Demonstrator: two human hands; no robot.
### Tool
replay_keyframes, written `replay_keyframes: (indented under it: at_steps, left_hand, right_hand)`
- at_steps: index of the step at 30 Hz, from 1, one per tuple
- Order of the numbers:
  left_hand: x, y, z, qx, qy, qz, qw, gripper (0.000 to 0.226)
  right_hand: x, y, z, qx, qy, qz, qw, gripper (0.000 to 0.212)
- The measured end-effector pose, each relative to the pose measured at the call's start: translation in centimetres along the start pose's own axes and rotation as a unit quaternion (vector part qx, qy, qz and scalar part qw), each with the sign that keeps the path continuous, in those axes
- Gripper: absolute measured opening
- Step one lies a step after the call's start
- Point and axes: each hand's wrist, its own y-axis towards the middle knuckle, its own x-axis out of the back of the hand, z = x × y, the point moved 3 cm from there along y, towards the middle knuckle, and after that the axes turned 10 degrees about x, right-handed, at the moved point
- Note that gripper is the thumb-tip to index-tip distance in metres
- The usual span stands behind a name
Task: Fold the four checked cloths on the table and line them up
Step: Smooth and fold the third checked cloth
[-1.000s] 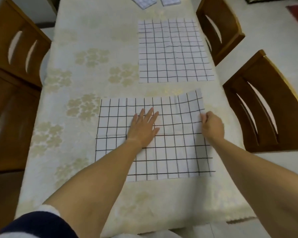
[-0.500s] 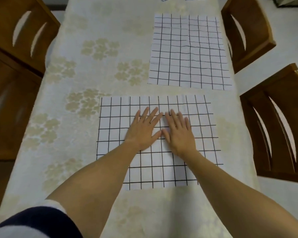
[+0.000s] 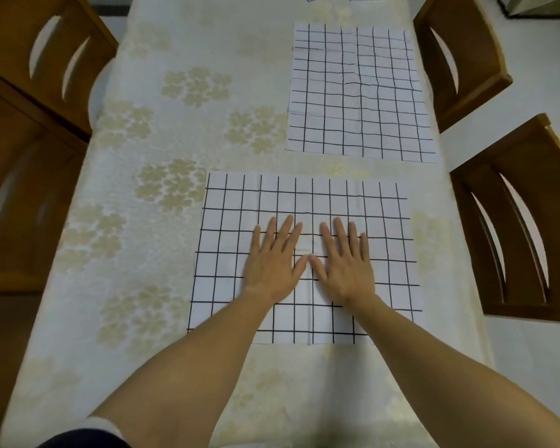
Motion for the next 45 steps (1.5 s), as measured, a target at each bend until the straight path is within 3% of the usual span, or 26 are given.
replay_keyframes:
  at_steps: [10,12,15,20,26,33,36,38,40,45]
  left_hand:
    - [0.9,0.3,4.9,0.011,0.001,0.005,1.000,0.068]
    - [1.5,0.5,3.9,0.008,-0.001,-0.007,1.000,0.069]
    - [2.7,2.0,0.2,-0.028,0.006,-0.042,0.999,0.063]
    - [2.5,7.2,-2.2,0.020,-0.017,0.003,1.000,0.067]
    - [2.2,8.1,-0.5,0.005,-0.007,-0.020,1.000,0.064]
    - [2.3,7.6,2.7,0.048,-0.005,-0.018,0.999,0.066]
    - [3.6,6.0,2.2,0.041,-0.036,-0.042,0.998,0.065]
    - [4.4,3.7,0.1,-0.011,-0.050,-0.073,0.996,0.065]
    - [3.3,0.7,-0.9,-0.016,-0.051,-0.045,0.998,0.069]
    - [-0.4,-3.1,2.5,0.017,0.010,-0.010,1.000,0.062]
  right_hand:
    - [2.0,-0.5,-2.5,-0.007,0.006,0.043,0.999,0.071]
    - [2.4,0.3,-1.9,-0.018,0.009,0.007,1.000,0.075]
    - [3.2,3.1,0.8,0.035,0.028,-0.046,0.998,0.068]
    - [3.3,7.8,1.0,0.024,0.087,-0.025,0.996,0.071]
    - [2.4,7.0,-2.5,0.025,0.032,-0.040,0.998,0.065]
    - [2.9,6.8,-4.3,0.004,-0.007,0.020,1.000,0.067]
    - [4.1,6.0,-1.6,-0.018,0.000,-0.034,0.999,0.068]
    - [4.4,4.5,2.5,0.031,0.016,-0.068,0.997,0.065]
    - [2.4,2.1,6.2,0.073,0.010,-0.048,0.996,0.069]
    - [-1.1,-2.6,6.3,0.028,0.030,0.015,0.999,0.062]
